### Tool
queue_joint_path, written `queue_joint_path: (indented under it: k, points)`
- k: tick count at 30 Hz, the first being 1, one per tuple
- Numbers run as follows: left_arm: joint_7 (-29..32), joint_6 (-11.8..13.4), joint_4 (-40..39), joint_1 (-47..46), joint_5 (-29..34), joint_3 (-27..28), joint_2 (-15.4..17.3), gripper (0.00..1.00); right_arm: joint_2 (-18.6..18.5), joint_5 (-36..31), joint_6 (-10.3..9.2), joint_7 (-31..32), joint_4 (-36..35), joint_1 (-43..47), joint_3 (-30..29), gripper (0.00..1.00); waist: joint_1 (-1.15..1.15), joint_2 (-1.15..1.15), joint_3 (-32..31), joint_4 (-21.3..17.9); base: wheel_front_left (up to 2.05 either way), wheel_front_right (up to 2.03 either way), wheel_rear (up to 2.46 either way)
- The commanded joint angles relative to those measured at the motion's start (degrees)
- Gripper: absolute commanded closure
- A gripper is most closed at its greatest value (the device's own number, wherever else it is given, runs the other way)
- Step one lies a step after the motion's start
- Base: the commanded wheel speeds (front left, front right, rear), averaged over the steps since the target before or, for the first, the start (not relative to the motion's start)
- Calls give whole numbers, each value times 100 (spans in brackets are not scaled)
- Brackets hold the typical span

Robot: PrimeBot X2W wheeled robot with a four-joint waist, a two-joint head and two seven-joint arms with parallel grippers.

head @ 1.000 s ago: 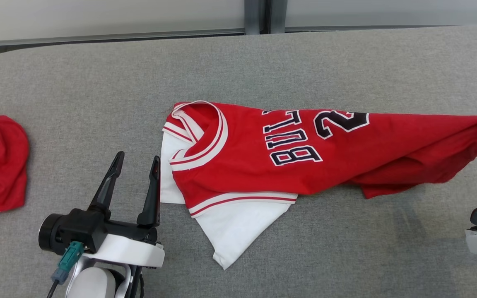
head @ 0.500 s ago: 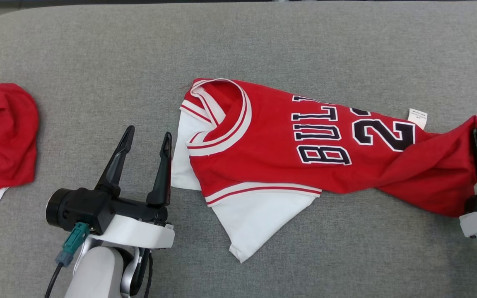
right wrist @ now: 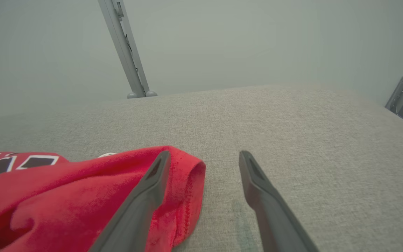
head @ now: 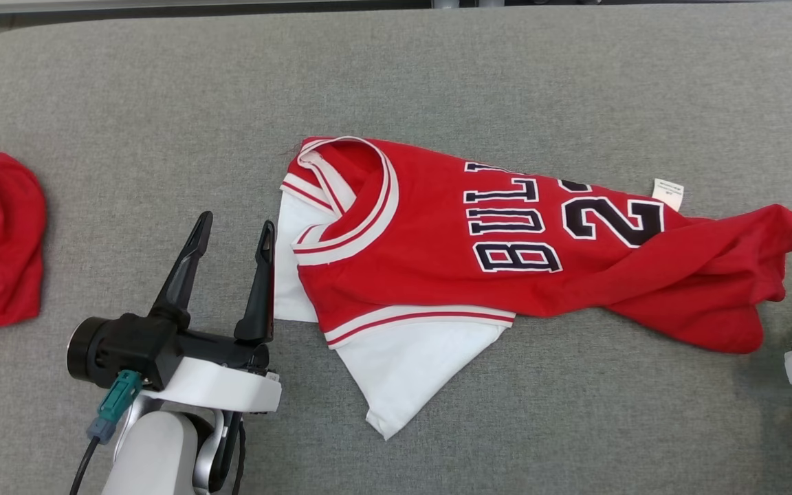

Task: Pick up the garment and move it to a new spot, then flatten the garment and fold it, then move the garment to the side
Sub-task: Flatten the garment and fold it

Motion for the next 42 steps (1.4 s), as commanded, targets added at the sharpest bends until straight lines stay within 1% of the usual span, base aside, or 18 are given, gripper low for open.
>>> queue_joint_path:
  k: [1,5,7,11,12,13,15,19,26,33,42]
  points:
    - [0,-31,14,50,41,58,20,0,13,-2,-2,-85,10,-5,-89,0,0,0,-87,-85,0,0,0]
    - [0,-46,39,115,88,107,19,0,2,-107,-2,-145,-116,71,-275,0,0,0,-191,-150,0,0,0]
    - [0,-44,53,164,112,158,20,0,59,-319,-1,-164,-347,118,-403,0,0,0,-288,-190,0,0,0]
    - [0,-37,54,326,156,271,19,0,327,-834,-1,-187,-1081,329,-491,0,0,0,-505,-255,0,0,0]
    - [0,-35,54,401,167,314,18,0,501,-1071,-2,-183,-1446,489,-411,0,0,0,-618,-276,0,0,0]
    - [0,-36,53,446,169,332,20,0,588,-1181,-1,-144,-1617,569,-365,0,0,0,-667,-285,0,0,0]
    - [0,-47,63,525,186,357,18,0,739,-1394,-2,-19,-1909,761,-237,0,0,0,-767,-294,0,0,0]
    - [0,-66,80,691,218,401,19,0,1034,-1618,-2,203,-2328,1167,-17,0,0,0,-959,-320,0,0,0]
    - [0,-78,177,1059,283,441,18,0,1339,-1820,-2,496,-2636,1723,172,0,0,0,-1323,-373,0,0,0]
    - [0,-72,231,1265,264,378,19,0,1376,-1858,-2,618,-2730,1913,117,0,0,0,-1476,-363,0,0,0]
    - [0,-42,257,1250,211,302,18,0,1399,-1860,-2,668,-2758,1952,99,0,0,0,-1500,-311,0,0,0]
